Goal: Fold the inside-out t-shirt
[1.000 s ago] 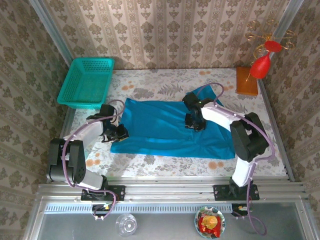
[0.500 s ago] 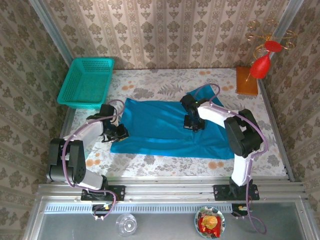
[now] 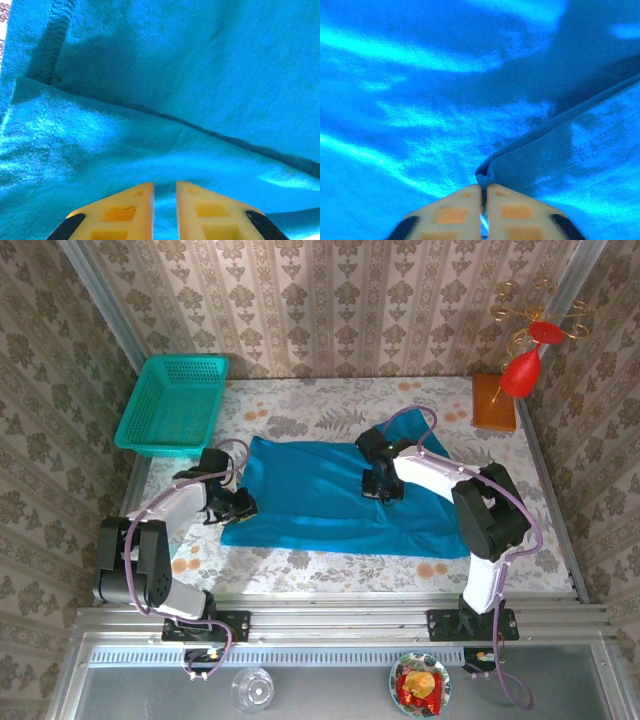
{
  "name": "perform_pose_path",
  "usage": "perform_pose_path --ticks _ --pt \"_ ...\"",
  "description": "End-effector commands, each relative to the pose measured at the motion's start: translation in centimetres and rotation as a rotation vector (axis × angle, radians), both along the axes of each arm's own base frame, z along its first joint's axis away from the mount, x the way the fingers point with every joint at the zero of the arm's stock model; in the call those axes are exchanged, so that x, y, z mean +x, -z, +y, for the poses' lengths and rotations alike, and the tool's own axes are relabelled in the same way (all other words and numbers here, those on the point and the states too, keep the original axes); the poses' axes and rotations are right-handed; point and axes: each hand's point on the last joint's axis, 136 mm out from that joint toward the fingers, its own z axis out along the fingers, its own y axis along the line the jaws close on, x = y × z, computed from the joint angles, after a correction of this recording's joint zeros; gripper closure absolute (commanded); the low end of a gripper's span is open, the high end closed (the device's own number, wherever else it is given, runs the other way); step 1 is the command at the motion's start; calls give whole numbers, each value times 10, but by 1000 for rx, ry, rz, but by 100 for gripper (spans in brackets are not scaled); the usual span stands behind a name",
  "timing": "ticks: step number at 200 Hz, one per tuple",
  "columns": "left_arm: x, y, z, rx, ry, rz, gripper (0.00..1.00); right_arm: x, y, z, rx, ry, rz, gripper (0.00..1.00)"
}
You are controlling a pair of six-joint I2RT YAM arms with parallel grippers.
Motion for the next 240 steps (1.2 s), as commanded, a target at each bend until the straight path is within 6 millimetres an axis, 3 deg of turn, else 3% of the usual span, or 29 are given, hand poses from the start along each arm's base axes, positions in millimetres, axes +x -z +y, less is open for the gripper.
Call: perform_pose_path --ticks 1,51,92,128,198,240 --pt "0 -5 0 -9 -2 -10 80 -2 -11 4 26 -12 -18 70" --pt "10 -6 4 23 16 -13 80 -19 -38 -15 52 -20 -62 44" --pt "5 11 17 83 -8 49 80 -55 -35 -69 80 94 -34 24" --pt "-6 27 29 80 -39 89 81 -81 -23 -109 233 237 -36 12" --pt "-40 51 51 93 -160 182 81 -117 17 -155 272 499 97 8" --pt "-60 53 59 99 -279 178 79 -140 24 -167 213 611 131 8"
